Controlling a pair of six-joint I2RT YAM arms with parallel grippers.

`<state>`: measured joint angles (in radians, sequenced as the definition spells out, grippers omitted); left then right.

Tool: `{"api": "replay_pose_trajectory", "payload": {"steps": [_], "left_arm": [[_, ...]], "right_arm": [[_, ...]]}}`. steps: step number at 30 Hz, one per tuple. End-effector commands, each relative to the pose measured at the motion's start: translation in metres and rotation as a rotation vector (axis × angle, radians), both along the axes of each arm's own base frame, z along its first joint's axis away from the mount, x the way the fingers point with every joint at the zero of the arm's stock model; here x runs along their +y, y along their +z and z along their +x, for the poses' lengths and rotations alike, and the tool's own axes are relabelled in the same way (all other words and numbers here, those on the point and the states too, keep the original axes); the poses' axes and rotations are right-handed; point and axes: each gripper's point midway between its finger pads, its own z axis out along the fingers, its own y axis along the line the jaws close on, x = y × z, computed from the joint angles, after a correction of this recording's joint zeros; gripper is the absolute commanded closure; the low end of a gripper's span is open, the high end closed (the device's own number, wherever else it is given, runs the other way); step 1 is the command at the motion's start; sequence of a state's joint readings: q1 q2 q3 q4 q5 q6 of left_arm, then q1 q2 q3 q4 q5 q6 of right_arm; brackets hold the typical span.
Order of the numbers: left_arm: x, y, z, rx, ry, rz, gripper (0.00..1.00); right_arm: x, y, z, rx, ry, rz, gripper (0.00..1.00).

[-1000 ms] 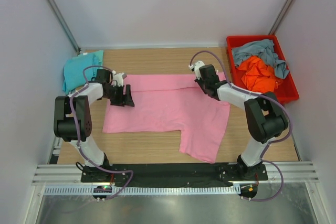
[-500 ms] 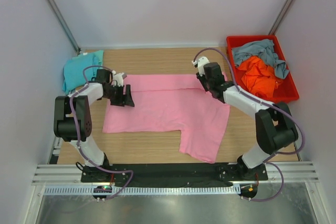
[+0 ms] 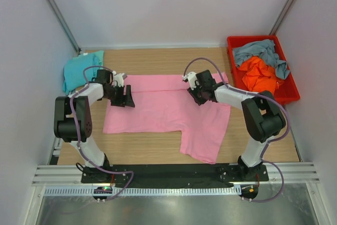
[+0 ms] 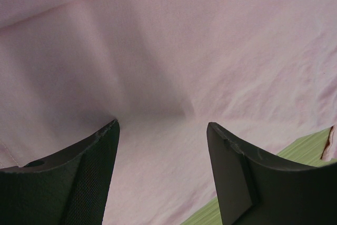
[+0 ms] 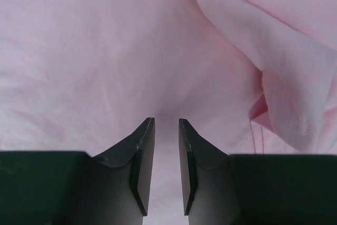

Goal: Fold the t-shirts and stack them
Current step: Fold the tshirt

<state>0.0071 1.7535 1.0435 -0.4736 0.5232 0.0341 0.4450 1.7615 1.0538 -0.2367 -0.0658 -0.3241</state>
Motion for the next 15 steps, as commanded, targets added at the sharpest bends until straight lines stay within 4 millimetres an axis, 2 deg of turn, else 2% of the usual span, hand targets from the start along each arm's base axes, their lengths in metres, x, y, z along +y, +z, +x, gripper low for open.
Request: {"api": "replay_pose_trajectory", "payload": {"steps": [1, 3, 4, 10, 15], "left_arm": [[0.003, 0.003, 0.001, -0.019, -0.005, 0.014, 0.31], [0.003, 0.002, 0.001, -0.017, -0.006, 0.014, 0.31], [0.003, 0.002, 0.001, -0.017, -0.006, 0.014, 0.31], [0.002, -0.003, 0.001, -0.005, -0.007, 0.012, 0.31], [0.002, -0.005, 0.001, 0.001, -0.007, 0.01, 0.31]], "right_arm": [[0.005, 0.026, 0.031, -0.113, -0.009, -0.007, 0.69], [0.006, 0.029, 0.037, -0.132, -0.015, -0.009, 0.69], [0.0, 0.029, 0.041, -0.148, -0.04, -0.036, 0.69], [-0.01, 0.037, 0.053, -0.22, -0.064, -0.086, 0.69], [-0.016, 0.033, 0.059, -0.243, -0.069, -0.128, 0.69]]}}
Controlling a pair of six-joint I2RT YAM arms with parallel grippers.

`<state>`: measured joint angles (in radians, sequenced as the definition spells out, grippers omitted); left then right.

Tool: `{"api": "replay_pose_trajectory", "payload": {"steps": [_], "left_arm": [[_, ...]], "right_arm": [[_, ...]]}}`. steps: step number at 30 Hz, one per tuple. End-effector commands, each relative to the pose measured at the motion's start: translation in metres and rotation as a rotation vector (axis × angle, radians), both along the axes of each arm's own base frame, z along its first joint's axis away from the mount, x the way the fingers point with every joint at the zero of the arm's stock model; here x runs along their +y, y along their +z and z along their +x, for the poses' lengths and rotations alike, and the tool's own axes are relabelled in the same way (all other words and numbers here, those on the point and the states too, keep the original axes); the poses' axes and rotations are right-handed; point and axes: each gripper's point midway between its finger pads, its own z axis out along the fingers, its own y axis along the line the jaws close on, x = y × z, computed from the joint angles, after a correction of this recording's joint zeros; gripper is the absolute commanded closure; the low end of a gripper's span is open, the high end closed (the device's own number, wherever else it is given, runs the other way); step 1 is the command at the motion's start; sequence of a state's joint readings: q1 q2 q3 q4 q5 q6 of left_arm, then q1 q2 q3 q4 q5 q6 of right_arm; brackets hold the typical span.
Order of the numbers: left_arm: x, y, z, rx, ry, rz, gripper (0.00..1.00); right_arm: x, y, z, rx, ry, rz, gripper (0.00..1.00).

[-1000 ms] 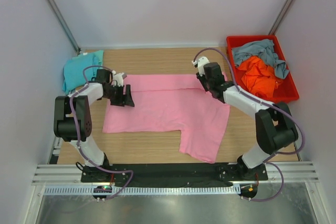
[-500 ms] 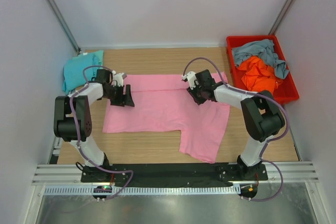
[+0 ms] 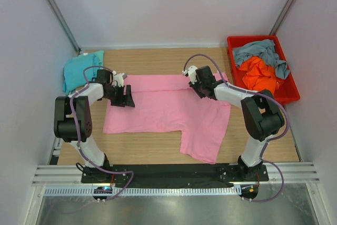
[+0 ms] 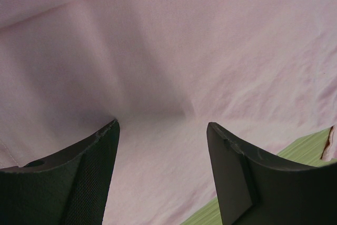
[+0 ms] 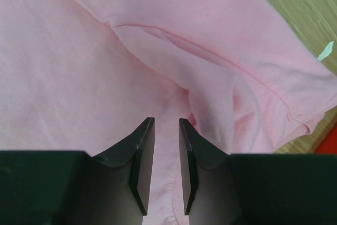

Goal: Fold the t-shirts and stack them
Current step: Fold the tshirt

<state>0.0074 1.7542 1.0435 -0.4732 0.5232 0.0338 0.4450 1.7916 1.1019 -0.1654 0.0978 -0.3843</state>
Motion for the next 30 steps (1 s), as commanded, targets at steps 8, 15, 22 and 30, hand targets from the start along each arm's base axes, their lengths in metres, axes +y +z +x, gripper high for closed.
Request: {"api": "replay_pose_trajectory", "payload": {"steps": [8, 15, 22, 30], "left_arm": [[0.003, -0.005, 0.001, -0.001, -0.007, 0.014, 0.31], [0.003, -0.003, 0.001, -0.006, -0.008, 0.014, 0.31], [0.003, -0.005, 0.001, -0.005, -0.008, 0.016, 0.32], [0.003, -0.006, 0.002, -0.003, -0.009, 0.016, 0.32]], "right_arm": [[-0.008, 0.019, 0.031, -0.146, -0.037, -0.068, 0.67], [-0.015, 0.017, 0.035, -0.157, -0.055, -0.104, 0.65], [-0.019, 0.016, 0.041, -0.164, -0.084, -0.133, 0.65], [-0.022, 0.015, 0.045, -0.18, -0.099, -0.148, 0.67]]}}
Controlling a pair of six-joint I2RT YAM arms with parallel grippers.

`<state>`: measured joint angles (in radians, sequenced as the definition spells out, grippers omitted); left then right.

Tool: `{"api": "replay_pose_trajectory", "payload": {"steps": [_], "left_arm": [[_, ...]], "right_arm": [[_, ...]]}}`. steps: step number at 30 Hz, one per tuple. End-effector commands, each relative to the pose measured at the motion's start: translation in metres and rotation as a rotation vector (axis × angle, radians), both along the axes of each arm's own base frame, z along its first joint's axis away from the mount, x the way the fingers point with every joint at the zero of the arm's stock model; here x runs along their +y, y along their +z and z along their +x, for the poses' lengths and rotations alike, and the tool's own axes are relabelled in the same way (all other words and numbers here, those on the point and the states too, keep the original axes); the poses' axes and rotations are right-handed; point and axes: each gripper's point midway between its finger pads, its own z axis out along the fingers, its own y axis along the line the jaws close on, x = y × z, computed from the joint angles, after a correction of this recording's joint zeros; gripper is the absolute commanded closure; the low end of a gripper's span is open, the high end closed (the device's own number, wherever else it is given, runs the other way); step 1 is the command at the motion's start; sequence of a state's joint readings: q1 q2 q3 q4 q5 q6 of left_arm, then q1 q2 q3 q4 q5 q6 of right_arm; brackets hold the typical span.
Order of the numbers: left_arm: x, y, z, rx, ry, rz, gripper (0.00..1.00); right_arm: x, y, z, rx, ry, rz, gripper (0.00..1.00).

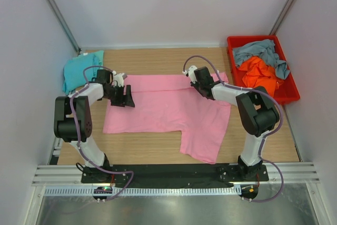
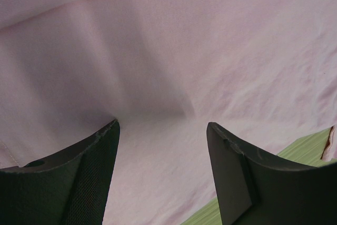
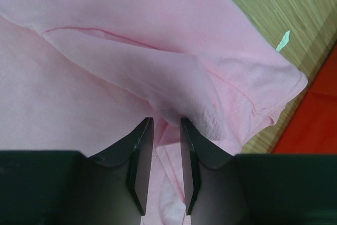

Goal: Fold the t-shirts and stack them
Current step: Fold the tshirt

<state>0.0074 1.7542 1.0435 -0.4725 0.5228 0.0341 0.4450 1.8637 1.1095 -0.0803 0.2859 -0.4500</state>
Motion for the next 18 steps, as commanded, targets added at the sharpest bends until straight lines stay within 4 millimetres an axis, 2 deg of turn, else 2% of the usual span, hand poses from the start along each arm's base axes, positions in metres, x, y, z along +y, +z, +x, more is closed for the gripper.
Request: {"api": "replay_pose_trajectory", "payload": {"steps": [1, 15, 18], "left_arm": [[0.0029, -0.0065, 0.0008, 0.001, -0.009, 0.016, 0.32], [0.0031, -0.0085, 0.0014, 0.005, -0.008, 0.017, 0.32], [0.0036, -0.0095, 0.0016, 0.006, -0.007, 0.017, 0.32]], "right_arm": [[0.0056, 0.0241, 0.0229, -0.101, -0.016, 0.012, 0.67], [0.0092, 0.0181, 0.0276, -0.097, -0.011, 0.018, 0.72], [0.0095, 0.0181, 0.0276, -0.097, -0.009, 0.022, 0.78]]}}
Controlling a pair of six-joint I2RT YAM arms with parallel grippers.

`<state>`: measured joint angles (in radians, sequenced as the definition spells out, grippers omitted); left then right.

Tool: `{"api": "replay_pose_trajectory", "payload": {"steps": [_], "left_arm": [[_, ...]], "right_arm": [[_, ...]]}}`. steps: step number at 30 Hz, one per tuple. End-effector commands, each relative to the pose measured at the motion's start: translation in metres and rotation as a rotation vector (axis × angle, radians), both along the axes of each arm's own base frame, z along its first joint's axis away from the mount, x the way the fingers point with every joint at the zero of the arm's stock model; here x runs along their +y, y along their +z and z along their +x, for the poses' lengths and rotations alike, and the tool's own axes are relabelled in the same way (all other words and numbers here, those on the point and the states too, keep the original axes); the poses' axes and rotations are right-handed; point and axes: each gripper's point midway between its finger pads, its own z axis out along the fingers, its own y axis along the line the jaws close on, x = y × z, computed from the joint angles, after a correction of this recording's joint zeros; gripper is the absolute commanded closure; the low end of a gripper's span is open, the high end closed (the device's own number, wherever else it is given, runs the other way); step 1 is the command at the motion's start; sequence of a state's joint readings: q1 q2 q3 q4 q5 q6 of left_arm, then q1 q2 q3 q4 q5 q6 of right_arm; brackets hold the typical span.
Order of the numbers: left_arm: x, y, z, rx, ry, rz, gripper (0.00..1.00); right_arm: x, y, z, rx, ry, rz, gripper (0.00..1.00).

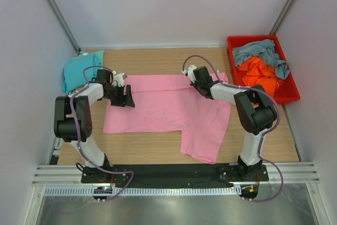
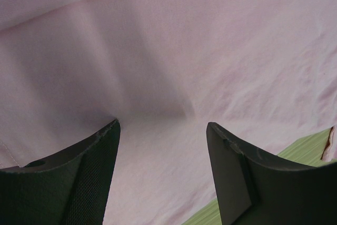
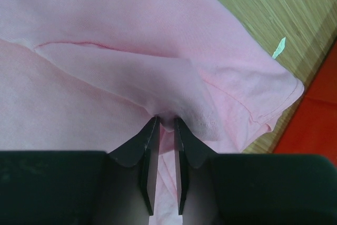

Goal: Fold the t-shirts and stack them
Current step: Fold the tshirt

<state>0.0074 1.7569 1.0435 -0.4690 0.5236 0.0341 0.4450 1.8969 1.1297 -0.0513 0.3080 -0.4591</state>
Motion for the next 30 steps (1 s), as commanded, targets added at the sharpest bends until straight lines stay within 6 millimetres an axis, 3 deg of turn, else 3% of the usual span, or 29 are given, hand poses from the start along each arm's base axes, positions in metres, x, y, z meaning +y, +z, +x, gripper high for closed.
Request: {"api": "replay_pose_trajectory", "payload": {"steps": [1, 11, 16, 17, 19, 24, 30], "left_arm": [[0.004, -0.009, 0.001, 0.008, -0.007, 0.016, 0.32], [0.003, -0.011, 0.001, 0.011, -0.009, 0.016, 0.32], [0.004, -0.011, 0.001, 0.011, -0.008, 0.018, 0.32], [0.003, -0.01, 0.001, 0.008, -0.011, 0.019, 0.32], [0.004, -0.01, 0.001, 0.01, -0.01, 0.02, 0.32], [0.003, -0.011, 0.001, 0.013, -0.009, 0.015, 0.32], [0.004, -0.01, 0.002, 0.01, -0.007, 0.016, 0.32]], "right_arm": [[0.01, 0.02, 0.017, -0.075, 0.002, 0.039, 0.78], [0.01, 0.025, 0.022, -0.112, -0.005, 0.048, 0.96], [0.011, 0.025, 0.017, -0.091, -0.006, 0.063, 0.99], [0.016, 0.034, 0.018, -0.103, 0.003, 0.096, 0.99], [0.018, 0.039, 0.006, -0.054, -0.006, 0.13, 0.99], [0.03, 0.076, -0.011, -0.041, 0.023, 0.239, 0.99], [0.044, 0.087, -0.036, 0.055, 0.051, 0.346, 0.99]]}}
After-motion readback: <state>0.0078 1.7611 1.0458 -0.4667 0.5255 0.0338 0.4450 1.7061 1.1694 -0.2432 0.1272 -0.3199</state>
